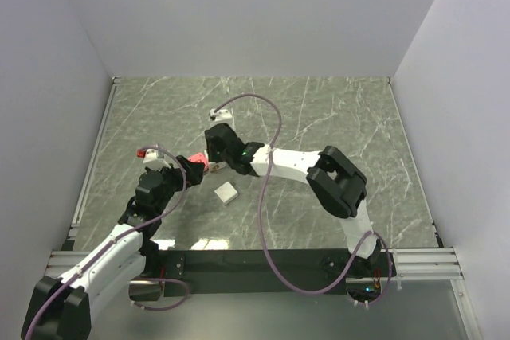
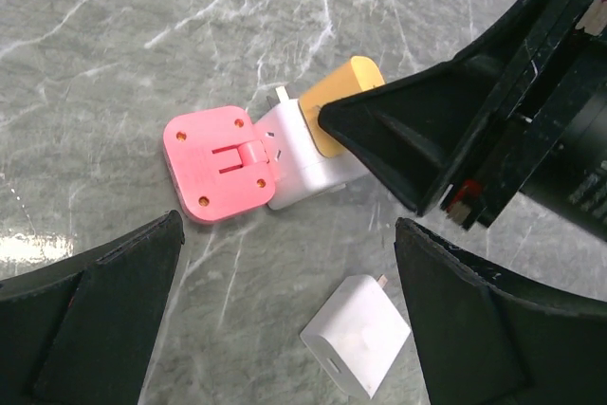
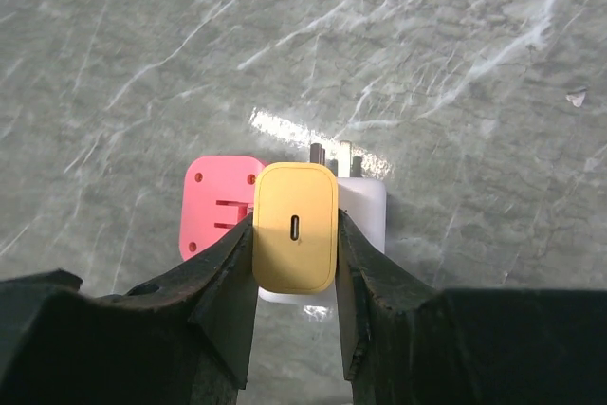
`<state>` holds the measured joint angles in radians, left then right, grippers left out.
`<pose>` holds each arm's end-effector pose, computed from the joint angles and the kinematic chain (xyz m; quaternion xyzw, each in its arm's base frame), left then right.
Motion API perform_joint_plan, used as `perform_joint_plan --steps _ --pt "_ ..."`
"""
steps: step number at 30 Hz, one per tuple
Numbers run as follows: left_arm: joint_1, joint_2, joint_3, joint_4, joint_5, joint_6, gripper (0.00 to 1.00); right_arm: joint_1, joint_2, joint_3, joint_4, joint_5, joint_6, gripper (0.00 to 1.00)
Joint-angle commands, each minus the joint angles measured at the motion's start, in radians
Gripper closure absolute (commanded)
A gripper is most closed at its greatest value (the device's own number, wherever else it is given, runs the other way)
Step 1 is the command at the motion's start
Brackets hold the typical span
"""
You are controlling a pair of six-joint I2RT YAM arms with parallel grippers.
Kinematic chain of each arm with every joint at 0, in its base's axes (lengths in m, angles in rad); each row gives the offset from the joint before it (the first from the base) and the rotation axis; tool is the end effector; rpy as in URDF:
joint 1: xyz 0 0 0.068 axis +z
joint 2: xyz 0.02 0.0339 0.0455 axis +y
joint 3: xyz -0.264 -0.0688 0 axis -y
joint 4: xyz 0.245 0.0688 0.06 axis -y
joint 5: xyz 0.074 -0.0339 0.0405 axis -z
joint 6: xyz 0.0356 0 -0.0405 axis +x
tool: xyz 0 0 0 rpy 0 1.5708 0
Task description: Insert the plug
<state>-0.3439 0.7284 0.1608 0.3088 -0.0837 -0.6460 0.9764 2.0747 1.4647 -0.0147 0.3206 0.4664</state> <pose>0.1588 -0.0537 0.1801 -0.1444 0.7789 -0.2603 0.5520 0.2725 0.3832 0.1905 -0.1513 0.8687 0.1903 0.4316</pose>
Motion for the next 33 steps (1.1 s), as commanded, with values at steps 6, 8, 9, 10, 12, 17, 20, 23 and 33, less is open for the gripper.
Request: perform_joint_plan --steps 6,8,9,10,12,17,20,23,33 --pt "-0.001 -0.086 0.016 0.003 -0.021 0.017 0.01 -0.146 0.019 -0.213 -0.193 -0.379 0.018 1.00" --pt "-0.003 -0.092 0.017 -0.002 -0.024 0.017 0.00 -0.169 0.010 -0.233 -0.173 -0.385 0.023 1.00" --pt "-0.003 -0.092 0.016 -0.004 -0.024 0.016 0.01 -0.173 0.015 -0.244 -0.162 -0.385 0.023 1.00" --pt "-0.003 -0.086 0.017 -0.004 -0.024 0.016 0.01 -0.183 0.021 -0.248 -0.153 -0.391 0.026 1.00" --pt "-0.003 -0.078 0.022 -0.005 -0.021 0.016 0.01 -0.199 0.031 -0.274 -0.122 -0.416 0.034 1.00" --pt "-0.001 -0.064 0.020 -0.007 -0.021 0.016 0.01 -0.243 0.045 -0.328 -0.050 -0.451 0.063 1.00" --pt "-0.001 -0.061 0.023 -0.007 -0.021 0.017 0.01 -0.275 0.050 -0.354 0.005 -0.512 0.083 1.00" --pt "-0.003 -0.057 0.023 -0.005 -0.024 0.017 0.01 -0.297 0.050 -0.371 0.058 -0.557 0.089 1.00" --pt "-0.003 0.083 0.068 0.073 -0.067 0.032 0.01 -0.349 0.087 -0.379 0.113 -0.649 0.109 0.81"
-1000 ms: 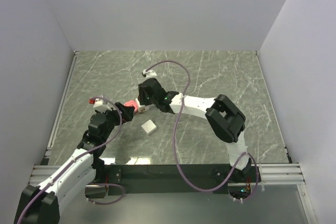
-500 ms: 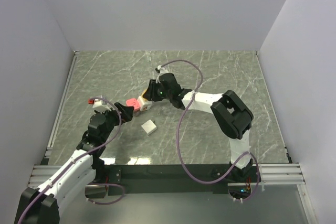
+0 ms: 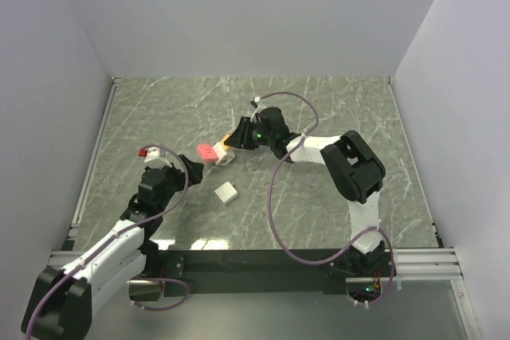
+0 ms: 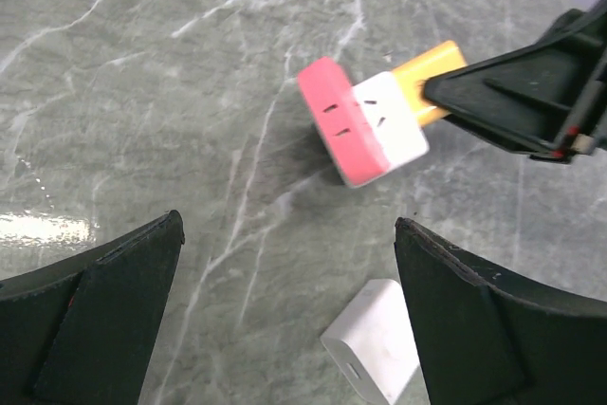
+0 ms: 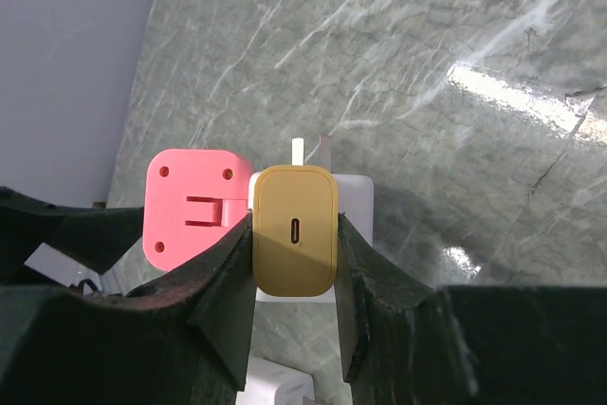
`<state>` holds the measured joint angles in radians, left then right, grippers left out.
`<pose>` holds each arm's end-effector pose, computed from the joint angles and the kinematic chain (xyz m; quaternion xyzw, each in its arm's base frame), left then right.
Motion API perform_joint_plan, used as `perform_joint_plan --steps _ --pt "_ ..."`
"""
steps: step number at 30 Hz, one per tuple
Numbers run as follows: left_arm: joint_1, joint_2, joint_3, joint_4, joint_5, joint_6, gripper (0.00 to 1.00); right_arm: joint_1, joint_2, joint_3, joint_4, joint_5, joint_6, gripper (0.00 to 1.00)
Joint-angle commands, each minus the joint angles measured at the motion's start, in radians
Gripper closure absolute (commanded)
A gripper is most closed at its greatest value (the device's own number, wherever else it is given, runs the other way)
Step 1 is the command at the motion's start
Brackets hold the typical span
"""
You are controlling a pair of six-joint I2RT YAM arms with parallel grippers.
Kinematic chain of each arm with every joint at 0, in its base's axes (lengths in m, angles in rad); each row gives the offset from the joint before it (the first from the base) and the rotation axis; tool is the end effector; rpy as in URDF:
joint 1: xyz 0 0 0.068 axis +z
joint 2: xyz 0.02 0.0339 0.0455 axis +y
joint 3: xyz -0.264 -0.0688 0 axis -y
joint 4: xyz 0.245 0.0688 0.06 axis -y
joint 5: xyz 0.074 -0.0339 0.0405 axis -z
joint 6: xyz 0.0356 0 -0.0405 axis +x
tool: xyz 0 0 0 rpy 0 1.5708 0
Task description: Insert the plug
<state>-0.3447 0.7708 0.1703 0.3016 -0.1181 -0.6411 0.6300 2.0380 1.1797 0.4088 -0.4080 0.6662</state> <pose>0.1625 -0.0539 0.1763 -0.1533 0.7891 -0.2387 0.5448 0.3477 0.2710 0.1567 -0.0927 0.8312 0.4511 0.3116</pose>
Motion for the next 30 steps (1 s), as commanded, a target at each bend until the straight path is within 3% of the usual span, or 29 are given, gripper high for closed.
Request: perform_joint_plan --steps 1,13,14,15,21,30 --pt "0.000 0.085 0.076 0.096 -0.029 0.029 0.01 -0.007 0.123 -0.095 -0.305 0.065 -0.088 0.78" --pt "0.000 0.451 0.262 0.327 0.081 0.037 0.00 -0.055 0.096 -0.143 -0.262 0.058 -0.082 0.50" --pt "0.000 0.476 0.276 0.338 0.093 0.035 0.00 -0.058 0.094 -0.150 -0.260 0.060 -0.083 0.34" --pt "0.000 0.498 0.287 0.347 0.106 0.025 0.01 -0.064 0.091 -0.153 -0.257 0.064 -0.083 0.08" --pt "-0.004 0.605 0.342 0.406 0.146 0.014 0.01 -0.087 0.018 -0.198 -0.231 0.103 -0.093 0.06" --pt "-0.004 0.541 0.311 0.406 0.121 0.043 0.00 -0.092 -0.156 -0.259 -0.274 0.221 -0.116 0.04"
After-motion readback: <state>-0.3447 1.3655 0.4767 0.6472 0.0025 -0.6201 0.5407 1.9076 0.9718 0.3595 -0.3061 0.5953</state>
